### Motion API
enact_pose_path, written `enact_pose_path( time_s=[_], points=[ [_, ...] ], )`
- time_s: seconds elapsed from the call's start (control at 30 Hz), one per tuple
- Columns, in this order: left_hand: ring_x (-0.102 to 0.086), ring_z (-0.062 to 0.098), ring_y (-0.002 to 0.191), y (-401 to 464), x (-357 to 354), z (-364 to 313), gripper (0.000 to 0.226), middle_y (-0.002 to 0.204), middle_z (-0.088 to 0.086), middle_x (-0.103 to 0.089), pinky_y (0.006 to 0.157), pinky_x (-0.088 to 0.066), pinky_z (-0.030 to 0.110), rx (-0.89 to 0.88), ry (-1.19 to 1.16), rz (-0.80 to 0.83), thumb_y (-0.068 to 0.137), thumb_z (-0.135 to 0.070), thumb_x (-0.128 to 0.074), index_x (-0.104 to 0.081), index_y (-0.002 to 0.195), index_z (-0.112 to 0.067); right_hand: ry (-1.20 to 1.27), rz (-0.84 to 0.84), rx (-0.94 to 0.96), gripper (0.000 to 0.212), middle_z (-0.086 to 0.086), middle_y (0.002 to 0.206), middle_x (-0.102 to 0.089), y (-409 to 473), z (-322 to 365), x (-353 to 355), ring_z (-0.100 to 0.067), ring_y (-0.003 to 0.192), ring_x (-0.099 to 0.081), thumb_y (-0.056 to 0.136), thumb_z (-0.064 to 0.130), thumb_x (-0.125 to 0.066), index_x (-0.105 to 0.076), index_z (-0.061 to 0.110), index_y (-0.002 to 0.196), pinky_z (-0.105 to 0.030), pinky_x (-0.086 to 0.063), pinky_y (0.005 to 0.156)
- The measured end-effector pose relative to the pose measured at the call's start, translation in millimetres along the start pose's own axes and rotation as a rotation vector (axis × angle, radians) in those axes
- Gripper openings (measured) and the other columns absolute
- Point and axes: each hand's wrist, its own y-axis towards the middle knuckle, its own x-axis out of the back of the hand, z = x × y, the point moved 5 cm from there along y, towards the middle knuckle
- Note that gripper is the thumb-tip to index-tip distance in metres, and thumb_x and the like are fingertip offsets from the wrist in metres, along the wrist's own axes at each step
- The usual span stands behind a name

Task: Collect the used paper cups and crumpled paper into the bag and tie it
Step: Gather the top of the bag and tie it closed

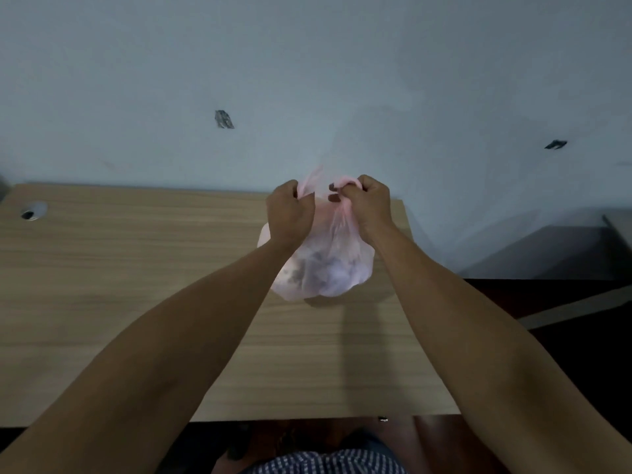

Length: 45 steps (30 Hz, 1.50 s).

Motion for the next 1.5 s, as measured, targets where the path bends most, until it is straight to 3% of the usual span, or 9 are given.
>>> enact_pose_path(
  time_s=[0.2, 0.33, 0.53, 0.7, 0.93, 1.07, 1.23, 1.33, 1.5],
  points=[
    [-0.066, 0.017, 0.058, -12, -3, -13, 0.045, 0.05, -0.009, -0.043, 0.054, -0.04, 0.027, 0.226, -0.362, -0.078, 0.088, -0.03, -0.074, -0.038, 0.064, -0.016, 0.27, -0.123, -0.311, 0.02, 0.004, 0.054, -0.057, -3, -7, 5, -0.01, 0.049, -0.045, 0.081, 0.026, -0.082, -0.066, 0.015, 0.082, -0.022, -0.037, 0.046],
    [-0.045, 0.018, 0.059, -19, -5, -12, 0.024, 0.07, 0.005, -0.054, 0.06, -0.04, 0.033, 0.274, -0.519, -0.019, 0.085, -0.028, -0.063, -0.055, 0.074, -0.008, 0.406, -0.11, -0.362, 0.013, -0.006, 0.073, -0.061, -8, -13, 8, -0.012, 0.05, -0.045, 0.082, 0.009, -0.065, -0.069, 0.01, 0.07, -0.021, -0.037, 0.043],
    [-0.052, 0.013, 0.058, -19, -14, -7, 0.019, 0.083, 0.006, -0.064, 0.057, -0.043, 0.025, 0.348, -0.595, 0.208, 0.092, -0.003, -0.054, -0.057, 0.107, -0.014, 0.153, -0.099, -0.283, 0.034, -0.005, 0.108, -0.075, -7, -29, 22, -0.009, 0.054, -0.048, 0.093, 0.007, -0.067, -0.063, 0.025, 0.121, -0.023, -0.049, 0.058],
    [-0.047, 0.007, 0.054, -20, -24, -3, 0.018, 0.089, 0.007, -0.064, 0.057, -0.045, 0.016, 0.466, -0.765, 0.454, 0.103, -0.002, -0.052, -0.064, 0.091, -0.007, 0.2, -0.134, -0.293, 0.026, -0.004, 0.081, -0.071, -8, -34, 26, -0.011, 0.057, -0.048, 0.09, 0.007, -0.074, -0.071, -0.003, 0.114, -0.032, -0.051, 0.067],
    [-0.056, 0.012, 0.07, -29, -22, 1, 0.016, 0.086, 0.009, -0.066, 0.079, -0.054, 0.024, 0.507, -0.8, 0.672, 0.096, -0.006, -0.065, -0.069, 0.111, -0.001, 0.356, 0.029, -0.313, 0.072, -0.031, 0.121, -0.067, 7, -51, 18, -0.051, 0.114, -0.064, 0.059, 0.024, -0.098, -0.065, 0.0, 0.117, -0.064, -0.053, 0.094],
    [-0.062, 0.011, 0.072, -29, -16, 1, 0.019, 0.09, 0.008, -0.067, 0.073, -0.057, 0.022, 0.52, -0.845, 0.715, 0.093, -0.007, -0.068, -0.064, 0.111, -0.003, 0.344, 0.108, -0.267, 0.046, -0.029, 0.117, -0.069, -18, -19, 8, -0.046, 0.111, -0.067, 0.071, 0.01, -0.09, -0.063, 0.01, 0.108, -0.058, -0.053, 0.098],
    [-0.071, 0.021, 0.092, -29, -4, -2, 0.026, 0.096, 0.013, -0.073, 0.1, -0.056, 0.038, 0.641, -1.032, 0.793, 0.099, -0.022, -0.06, -0.069, 0.111, -0.001, 0.312, 0.125, -0.275, 0.029, -0.024, 0.089, -0.071, -19, -16, 11, -0.031, 0.078, -0.068, 0.084, -0.002, -0.075, -0.065, -0.003, 0.111, -0.044, -0.061, 0.084],
    [-0.06, 0.022, 0.107, -27, -6, 1, 0.029, 0.108, 0.012, -0.065, 0.116, -0.038, 0.041, 0.627, -0.951, 0.873, 0.091, -0.022, -0.075, -0.072, 0.113, -0.003, 0.22, 0.13, -0.267, 0.045, -0.025, 0.101, -0.073, -19, -16, 4, -0.039, 0.093, -0.072, 0.076, 0.004, -0.082, -0.063, -0.008, 0.114, -0.049, -0.06, 0.088],
    [-0.066, 0.014, 0.083, -18, -11, 10, 0.019, 0.091, 0.006, -0.069, 0.092, -0.058, 0.031, 0.629, -0.932, 0.75, 0.098, -0.013, -0.066, -0.069, 0.116, -0.007, 0.091, 0.214, -0.222, 0.065, -0.025, 0.11, -0.073, -16, -17, -9, -0.038, 0.106, -0.072, 0.057, 0.01, -0.095, -0.064, -0.009, 0.111, -0.05, -0.058, 0.093]
  ],
)
